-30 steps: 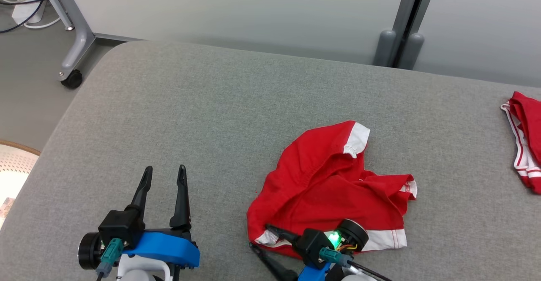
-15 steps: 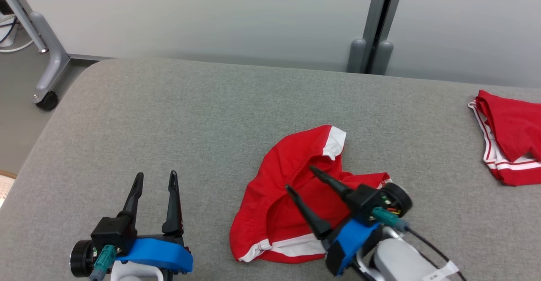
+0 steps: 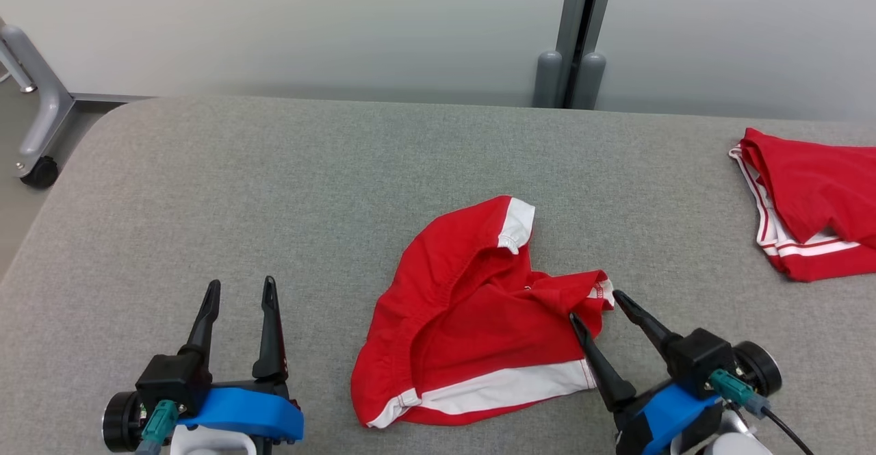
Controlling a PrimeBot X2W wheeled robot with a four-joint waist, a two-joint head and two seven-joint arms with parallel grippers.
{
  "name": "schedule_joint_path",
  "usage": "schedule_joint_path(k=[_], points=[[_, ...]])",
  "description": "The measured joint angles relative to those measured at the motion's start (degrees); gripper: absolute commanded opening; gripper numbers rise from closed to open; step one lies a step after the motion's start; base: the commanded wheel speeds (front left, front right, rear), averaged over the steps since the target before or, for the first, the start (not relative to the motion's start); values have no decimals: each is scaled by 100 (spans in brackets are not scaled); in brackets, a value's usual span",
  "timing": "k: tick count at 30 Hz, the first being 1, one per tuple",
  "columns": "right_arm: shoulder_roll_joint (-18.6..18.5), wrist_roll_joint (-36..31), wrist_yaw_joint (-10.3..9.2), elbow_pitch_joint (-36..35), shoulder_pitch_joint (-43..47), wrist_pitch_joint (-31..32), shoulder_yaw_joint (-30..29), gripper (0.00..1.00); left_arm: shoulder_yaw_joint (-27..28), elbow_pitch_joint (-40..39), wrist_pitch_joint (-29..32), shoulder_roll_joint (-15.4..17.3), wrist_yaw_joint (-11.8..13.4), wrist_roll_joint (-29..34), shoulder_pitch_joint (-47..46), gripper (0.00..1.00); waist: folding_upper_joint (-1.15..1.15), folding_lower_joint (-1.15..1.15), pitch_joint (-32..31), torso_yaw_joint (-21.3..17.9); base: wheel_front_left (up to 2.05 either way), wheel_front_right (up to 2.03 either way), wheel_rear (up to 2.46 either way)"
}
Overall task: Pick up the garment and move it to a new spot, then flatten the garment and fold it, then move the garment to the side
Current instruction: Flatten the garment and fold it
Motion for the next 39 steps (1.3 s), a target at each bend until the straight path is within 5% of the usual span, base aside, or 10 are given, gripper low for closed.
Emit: schedule_joint_path(k=[8,21,22,24,39], points=[[27,32,0,-188,597,285,-258,100,0,5,0,-18,-41,45,-95,100,0,0,103,29,0,0,0],[200,110,0,1078,261,103,-46,100,-8,76,0,-48,-92,101,-131,100,0,0,137,158,0,0,0],[238,158,0,1182,183,69,-32,46,-8,80,0,-49,-92,102,-137,100,0,0,140,161,0,0,0],[290,203,0,1403,53,9,46,0,-11,86,0,-57,-93,103,-159,100,0,0,143,164,0,0,0],[66,421,0,1485,492,-413,-1195,0,-16,147,0,-102,-129,119,-97,100,0,1,1,-52,0,0,0]])
